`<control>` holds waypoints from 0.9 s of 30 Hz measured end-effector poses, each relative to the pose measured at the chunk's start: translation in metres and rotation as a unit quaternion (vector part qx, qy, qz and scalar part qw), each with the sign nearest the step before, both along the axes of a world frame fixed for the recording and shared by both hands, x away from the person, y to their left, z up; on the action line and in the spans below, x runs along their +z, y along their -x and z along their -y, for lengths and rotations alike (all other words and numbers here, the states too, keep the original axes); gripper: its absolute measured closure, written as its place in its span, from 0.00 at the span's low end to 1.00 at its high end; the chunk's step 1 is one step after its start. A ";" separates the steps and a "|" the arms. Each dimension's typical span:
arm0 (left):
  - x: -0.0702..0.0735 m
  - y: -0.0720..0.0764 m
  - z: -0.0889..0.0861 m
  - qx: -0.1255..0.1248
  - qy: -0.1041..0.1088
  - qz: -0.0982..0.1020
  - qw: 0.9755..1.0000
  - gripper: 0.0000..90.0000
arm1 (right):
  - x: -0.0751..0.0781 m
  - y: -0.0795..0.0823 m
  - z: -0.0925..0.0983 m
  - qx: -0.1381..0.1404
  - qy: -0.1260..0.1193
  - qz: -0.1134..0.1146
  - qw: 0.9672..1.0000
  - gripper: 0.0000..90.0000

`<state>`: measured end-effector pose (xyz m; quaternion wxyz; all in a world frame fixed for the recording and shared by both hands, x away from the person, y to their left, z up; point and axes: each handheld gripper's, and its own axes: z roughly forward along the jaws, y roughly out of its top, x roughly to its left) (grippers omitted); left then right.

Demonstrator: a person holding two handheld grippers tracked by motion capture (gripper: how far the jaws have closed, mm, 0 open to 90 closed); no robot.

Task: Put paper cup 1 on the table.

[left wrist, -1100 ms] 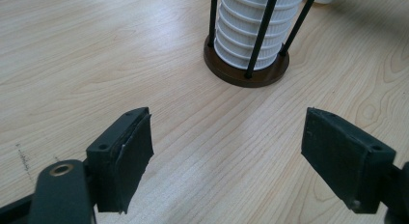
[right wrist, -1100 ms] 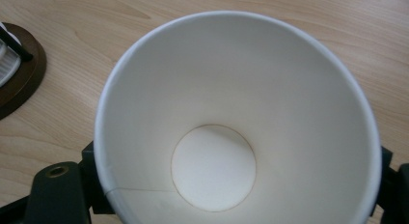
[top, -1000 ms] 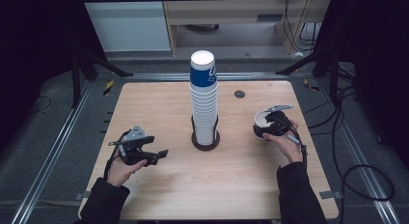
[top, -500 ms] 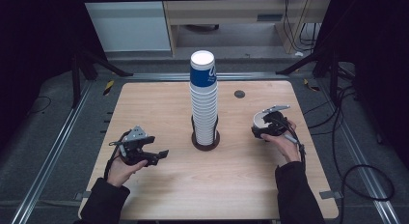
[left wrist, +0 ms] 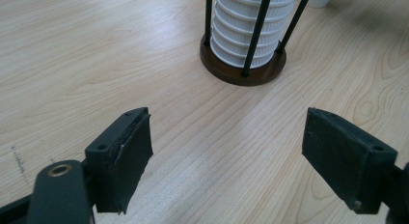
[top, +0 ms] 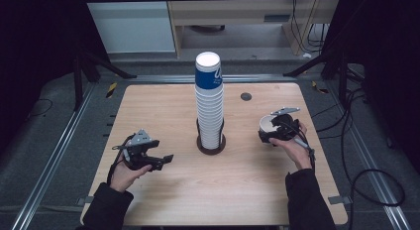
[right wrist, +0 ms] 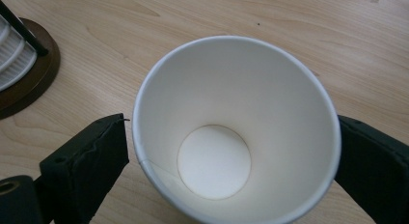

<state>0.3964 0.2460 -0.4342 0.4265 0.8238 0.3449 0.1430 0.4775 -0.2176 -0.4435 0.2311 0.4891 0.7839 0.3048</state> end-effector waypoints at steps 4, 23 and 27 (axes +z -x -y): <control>0.001 0.001 0.000 -0.001 0.000 0.001 1.000 0.19 | 0.004 0.004 0.002 -0.003 -0.002 0.000 1.000 0.03; 0.001 0.002 0.001 -0.006 -0.001 0.002 1.000 0.19 | 0.027 0.042 0.013 0.007 -0.031 0.065 0.997 0.04; 0.001 0.002 0.001 -0.007 0.001 0.001 1.000 0.20 | 0.036 0.051 0.013 0.011 -0.041 0.085 0.995 0.05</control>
